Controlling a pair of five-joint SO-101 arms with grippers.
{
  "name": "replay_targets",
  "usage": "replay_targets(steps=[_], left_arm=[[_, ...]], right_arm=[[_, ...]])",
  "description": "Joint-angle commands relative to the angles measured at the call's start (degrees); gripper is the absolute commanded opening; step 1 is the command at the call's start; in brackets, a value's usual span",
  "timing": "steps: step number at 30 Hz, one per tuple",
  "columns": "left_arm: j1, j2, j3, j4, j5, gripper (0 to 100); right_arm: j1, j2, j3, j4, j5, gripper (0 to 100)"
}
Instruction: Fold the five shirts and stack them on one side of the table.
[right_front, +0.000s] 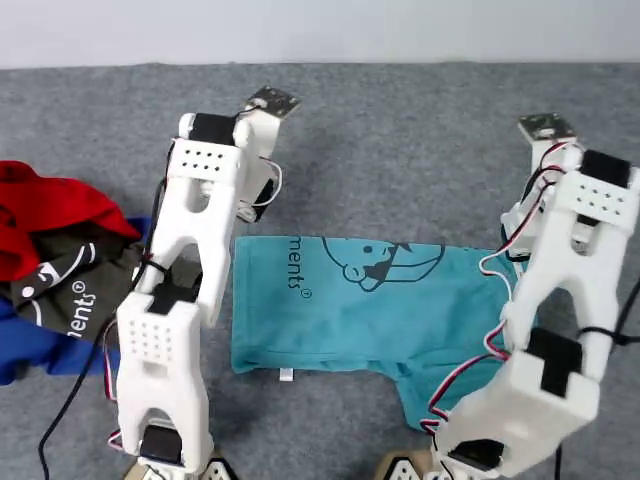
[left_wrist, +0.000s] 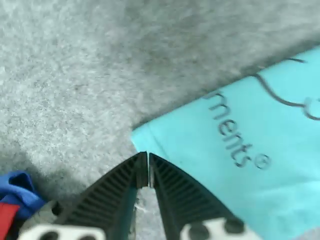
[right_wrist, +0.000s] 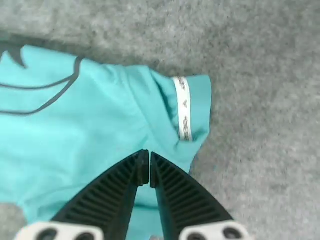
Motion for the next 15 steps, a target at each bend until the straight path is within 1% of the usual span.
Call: replay_targets(steps=[1, 6, 10, 15], left_arm=[[4.0, -7.8, 2.0, 1.6, -0.4, 2], [11.6, -9.3, 4.4, 1.6, -3.8, 2], [18.3, -8.9, 4.4, 1.2, -4.0, 2], [28.1, -5.5, 4.1, 1.3, -4.0, 8]], right_arm=[[1.2, -7.9, -2.8, 5.0, -0.3, 0.9], [2.8, -18.3, -2.8, 10.5, -0.1, 0.9], [2.4, -30.2, -2.8, 12.0, -0.3, 0.9], [2.4, -43.9, -2.5, 12.1, -0.4, 1.0]])
